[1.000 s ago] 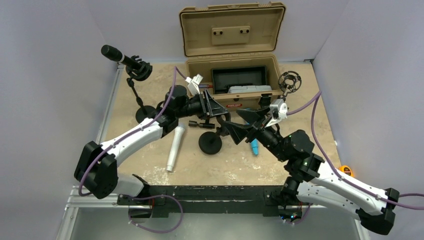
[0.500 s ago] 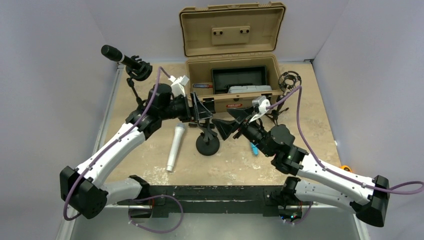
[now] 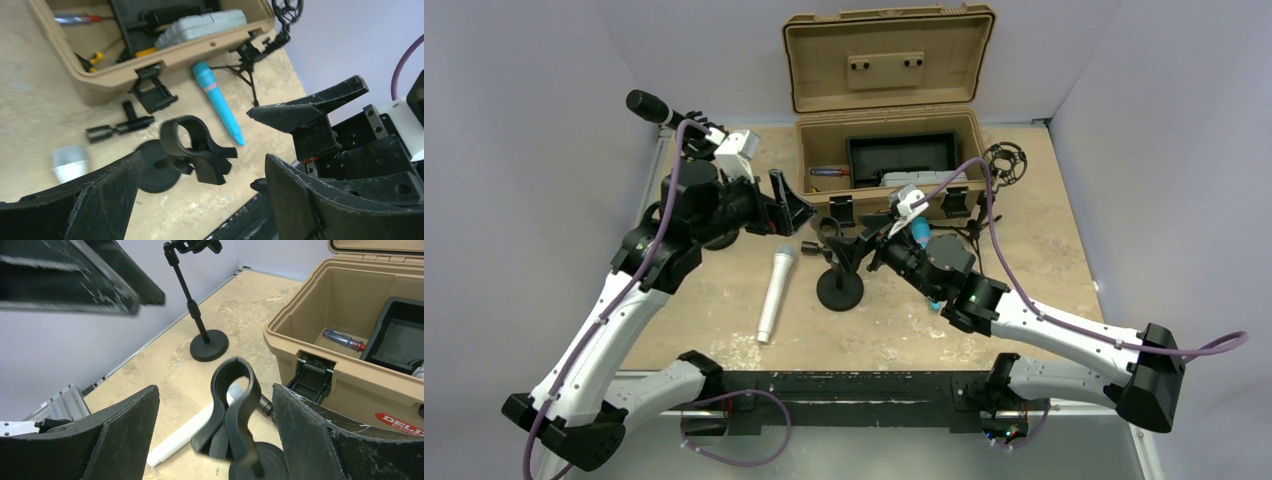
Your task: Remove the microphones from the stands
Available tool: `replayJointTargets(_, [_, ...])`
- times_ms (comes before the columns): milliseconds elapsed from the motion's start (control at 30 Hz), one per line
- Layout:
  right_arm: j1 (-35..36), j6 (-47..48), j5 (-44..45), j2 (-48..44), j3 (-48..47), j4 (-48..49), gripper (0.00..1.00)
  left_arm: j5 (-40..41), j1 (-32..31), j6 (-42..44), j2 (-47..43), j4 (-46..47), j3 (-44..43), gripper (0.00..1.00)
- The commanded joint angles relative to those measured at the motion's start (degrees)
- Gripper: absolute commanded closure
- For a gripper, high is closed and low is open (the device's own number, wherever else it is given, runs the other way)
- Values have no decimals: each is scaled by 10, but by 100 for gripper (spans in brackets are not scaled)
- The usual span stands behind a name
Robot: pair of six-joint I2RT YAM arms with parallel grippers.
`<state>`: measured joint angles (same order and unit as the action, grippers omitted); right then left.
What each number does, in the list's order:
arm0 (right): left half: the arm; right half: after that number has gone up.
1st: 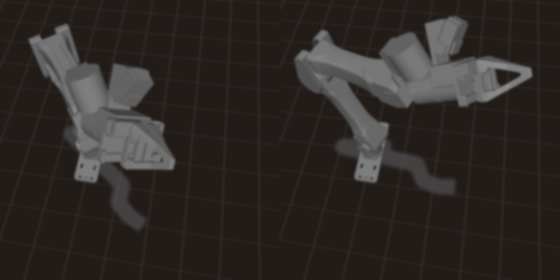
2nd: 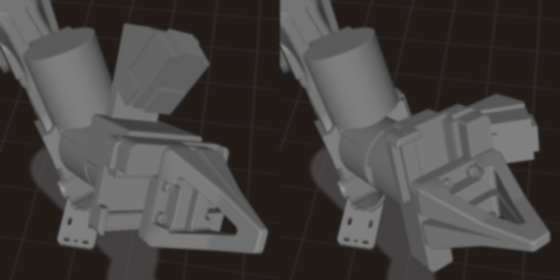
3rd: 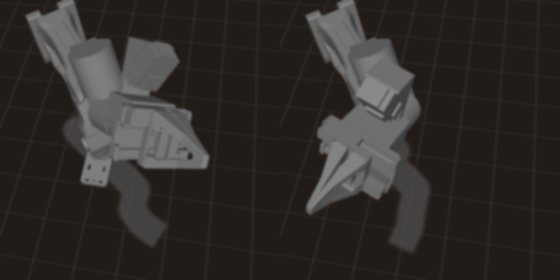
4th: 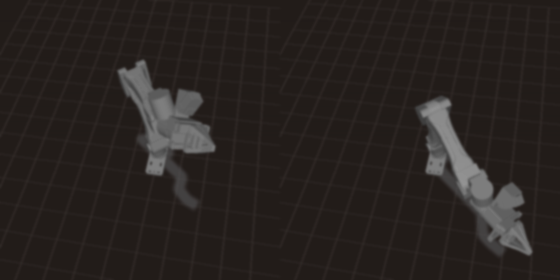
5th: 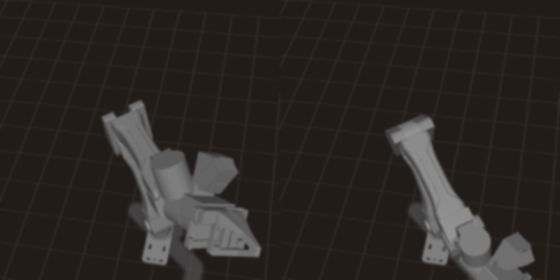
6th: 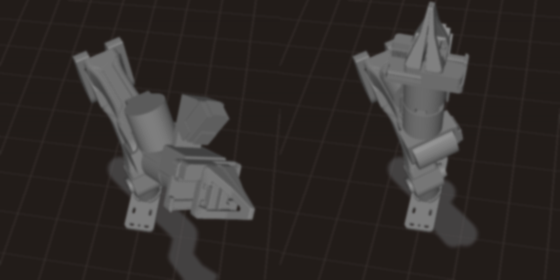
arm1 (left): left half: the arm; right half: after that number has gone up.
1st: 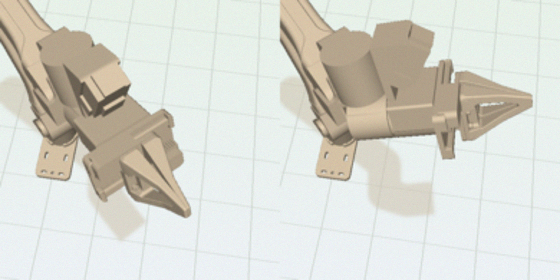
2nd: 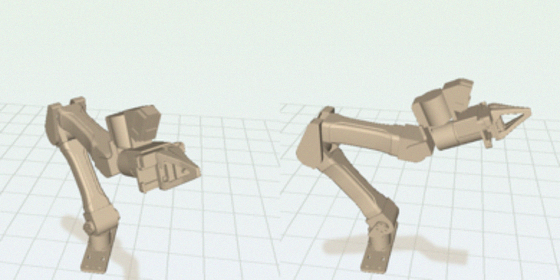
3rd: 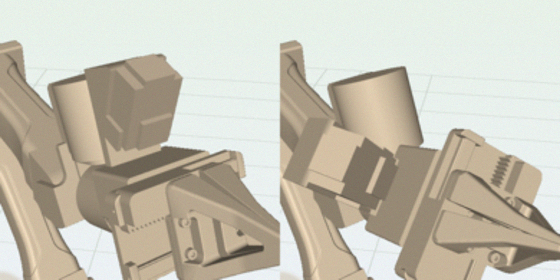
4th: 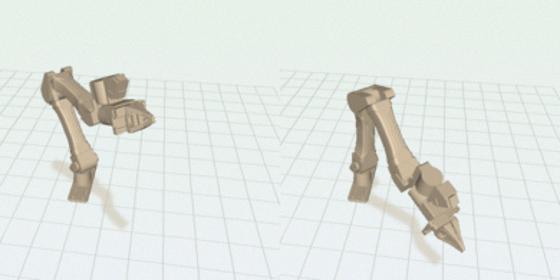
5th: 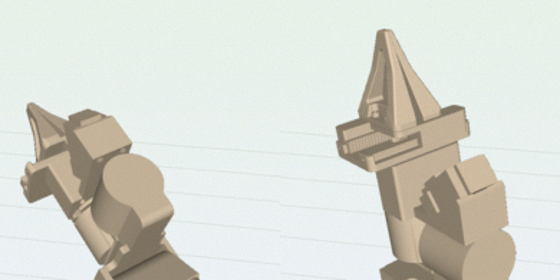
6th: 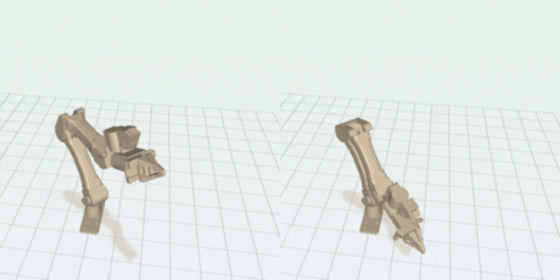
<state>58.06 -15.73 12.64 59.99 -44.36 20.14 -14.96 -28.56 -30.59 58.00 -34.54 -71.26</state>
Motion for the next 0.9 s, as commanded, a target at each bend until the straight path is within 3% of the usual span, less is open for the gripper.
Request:
replayJointTargets(0, [-1, 17, -12, 16, -37, 14, 18, 107, 4, 58, -23, -72, -57, 9])
replayJointTargets(300, [-1, 23, -7, 24, -41, 10, 18, 305, 7, 89, -31, -131, -115, 7])
replayJointTargets(600, [-1, 20, 3, -25, -2, 10, 18, 398, 58, 78, 35, -219, -225, 5])
replayJointTargets(733, [-1, 18, 10, -65, 10, 4, 18, 376, 149, 37, 47, -234, -254, 1])
replayJointTargets(867, [-1, 13, 14, -99, 18, -5, 18, 256, 251, -32, 55, -209, -253, 1])
